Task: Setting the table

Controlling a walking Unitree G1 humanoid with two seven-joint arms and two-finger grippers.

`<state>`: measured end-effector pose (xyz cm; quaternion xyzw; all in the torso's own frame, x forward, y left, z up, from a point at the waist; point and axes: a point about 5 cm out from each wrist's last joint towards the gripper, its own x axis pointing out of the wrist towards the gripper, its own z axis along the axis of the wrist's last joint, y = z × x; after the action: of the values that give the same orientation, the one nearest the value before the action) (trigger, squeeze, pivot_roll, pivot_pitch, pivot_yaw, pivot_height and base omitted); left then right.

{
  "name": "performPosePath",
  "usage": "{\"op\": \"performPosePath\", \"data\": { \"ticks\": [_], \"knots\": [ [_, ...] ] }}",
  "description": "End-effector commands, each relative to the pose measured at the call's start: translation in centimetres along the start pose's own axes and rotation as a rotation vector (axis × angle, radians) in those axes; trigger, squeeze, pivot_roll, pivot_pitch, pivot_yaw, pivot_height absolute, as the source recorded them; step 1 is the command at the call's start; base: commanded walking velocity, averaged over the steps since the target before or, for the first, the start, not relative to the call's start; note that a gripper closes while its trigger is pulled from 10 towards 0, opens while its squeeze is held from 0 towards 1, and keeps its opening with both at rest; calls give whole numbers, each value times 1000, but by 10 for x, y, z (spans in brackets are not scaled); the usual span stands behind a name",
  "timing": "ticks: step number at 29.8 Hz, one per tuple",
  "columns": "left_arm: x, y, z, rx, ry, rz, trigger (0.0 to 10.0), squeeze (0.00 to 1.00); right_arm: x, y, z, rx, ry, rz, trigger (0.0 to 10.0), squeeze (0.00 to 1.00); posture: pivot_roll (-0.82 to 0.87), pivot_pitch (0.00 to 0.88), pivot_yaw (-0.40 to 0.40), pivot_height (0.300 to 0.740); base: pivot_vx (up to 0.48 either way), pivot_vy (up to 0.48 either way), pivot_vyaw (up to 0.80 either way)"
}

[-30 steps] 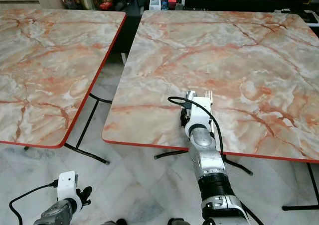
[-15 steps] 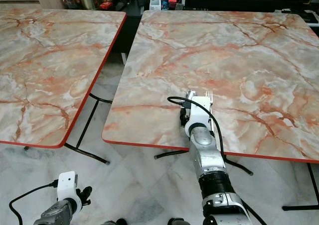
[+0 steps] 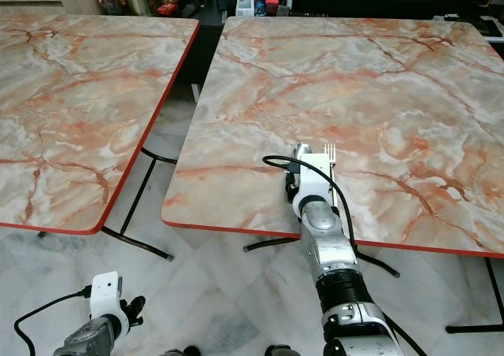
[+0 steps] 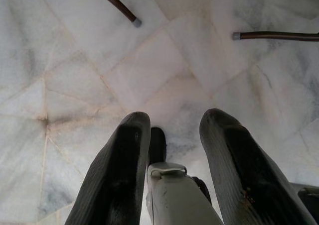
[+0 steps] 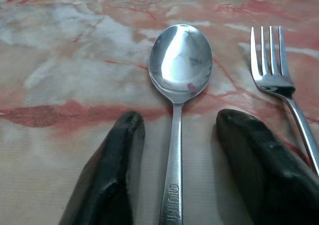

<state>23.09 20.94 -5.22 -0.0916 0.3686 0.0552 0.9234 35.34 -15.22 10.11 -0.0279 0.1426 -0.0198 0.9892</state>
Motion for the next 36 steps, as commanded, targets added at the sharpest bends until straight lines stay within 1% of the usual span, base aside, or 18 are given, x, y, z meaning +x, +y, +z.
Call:
{"op": "performPosePath", "data": {
  "ticks": [1,18,29,34,36],
  "knots": [
    [-2,3,-8,-26,27,3,10000,0,0,-2,-8,-5,37,-1,0,0,-56,168,31,740,0,0,0],
    [-3,4,-13,-39,49,1,10000,0,-1,-2,-9,0,36,6,0,0,-53,174,32,740,0,0,0],
    [-4,3,-17,-41,64,-1,10000,0,-1,-1,-9,1,29,20,0,0,-52,154,32,740,0,0,0],
    [-4,3,-19,-30,70,-2,10000,0,-2,-2,-7,9,7,13,0,0,-55,146,35,740,0,0,0],
    [-5,4,-20,-18,70,8,10000,0,-3,-3,-2,18,-38,15,0,0,-57,138,35,740,0,0,0]
  ]
}}
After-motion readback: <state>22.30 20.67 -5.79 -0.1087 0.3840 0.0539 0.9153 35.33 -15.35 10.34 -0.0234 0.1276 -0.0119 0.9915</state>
